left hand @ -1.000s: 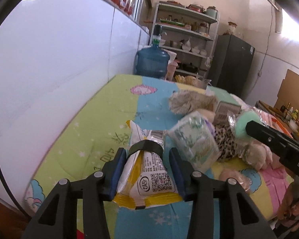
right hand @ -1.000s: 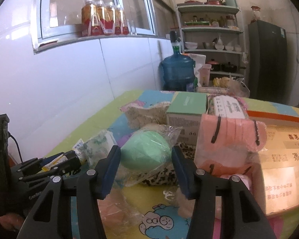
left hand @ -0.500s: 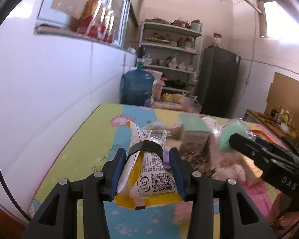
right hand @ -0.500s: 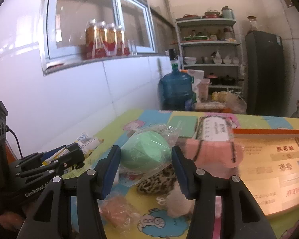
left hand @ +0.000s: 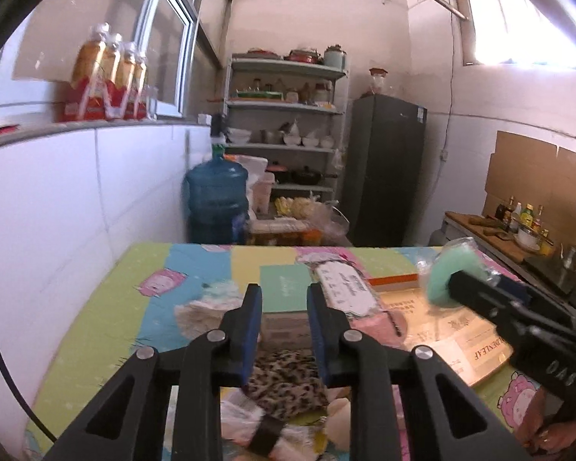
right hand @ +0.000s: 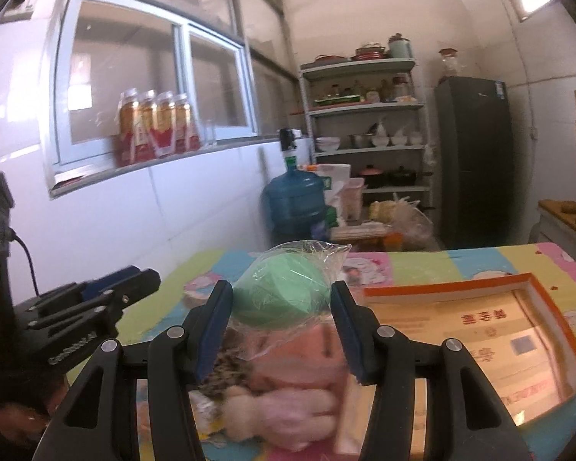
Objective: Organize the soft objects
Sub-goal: 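Close the left gripper on the snack bag while the right gripper grasps the green ball, then carry the snack bag and green ball over the GOLDENLEAF box with both grippers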
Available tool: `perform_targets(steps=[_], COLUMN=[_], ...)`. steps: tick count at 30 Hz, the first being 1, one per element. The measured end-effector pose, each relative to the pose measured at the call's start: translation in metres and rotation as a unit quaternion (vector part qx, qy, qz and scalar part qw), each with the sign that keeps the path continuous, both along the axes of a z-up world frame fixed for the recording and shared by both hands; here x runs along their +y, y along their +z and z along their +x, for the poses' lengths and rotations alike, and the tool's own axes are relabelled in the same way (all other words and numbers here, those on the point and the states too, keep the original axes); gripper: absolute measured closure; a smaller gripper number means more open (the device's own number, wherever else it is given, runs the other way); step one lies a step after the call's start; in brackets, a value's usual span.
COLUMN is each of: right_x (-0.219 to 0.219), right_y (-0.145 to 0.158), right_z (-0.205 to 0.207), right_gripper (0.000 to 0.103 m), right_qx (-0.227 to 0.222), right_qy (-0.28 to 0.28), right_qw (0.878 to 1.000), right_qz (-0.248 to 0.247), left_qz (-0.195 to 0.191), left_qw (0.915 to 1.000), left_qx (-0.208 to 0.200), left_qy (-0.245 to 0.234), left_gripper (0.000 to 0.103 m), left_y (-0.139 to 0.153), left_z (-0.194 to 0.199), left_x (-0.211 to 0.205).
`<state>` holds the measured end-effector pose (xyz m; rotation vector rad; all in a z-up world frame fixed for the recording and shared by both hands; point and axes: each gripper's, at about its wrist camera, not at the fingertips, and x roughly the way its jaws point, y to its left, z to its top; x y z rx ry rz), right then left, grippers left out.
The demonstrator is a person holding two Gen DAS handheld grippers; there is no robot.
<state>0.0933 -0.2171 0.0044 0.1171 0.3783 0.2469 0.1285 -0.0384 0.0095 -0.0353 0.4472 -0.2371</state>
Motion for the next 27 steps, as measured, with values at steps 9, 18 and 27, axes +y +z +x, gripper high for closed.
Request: perform_targets(steps=[9,18,27], right_x=[-0.043,-0.035,-0.032], right_y=[-0.009,-0.026,-0.032], right_z=[-0.004,0.001,-0.001], right_gripper=[0.049,0.049,0.049], right_qx=[0.007,0.028,0.036], right_qy=[-0.012,0.024,0.039], right_qw=[1.000,0.999,0.998], right_qz=[0.019,0.026,0.025], left_qz=[-0.001,0.008,-0.020], left_qw=[0.9992,0.9957,0.9928], left_qx=[0.025,0.062,0.097], left_qy=[0.033,0.069,0.067], left_gripper=[0.055,0.051,0.051], left_y=[-0.017,-0.053,-0.077], left_z=[-0.008,-0.036,-0.039], left_x=[0.010,0.027,0.027])
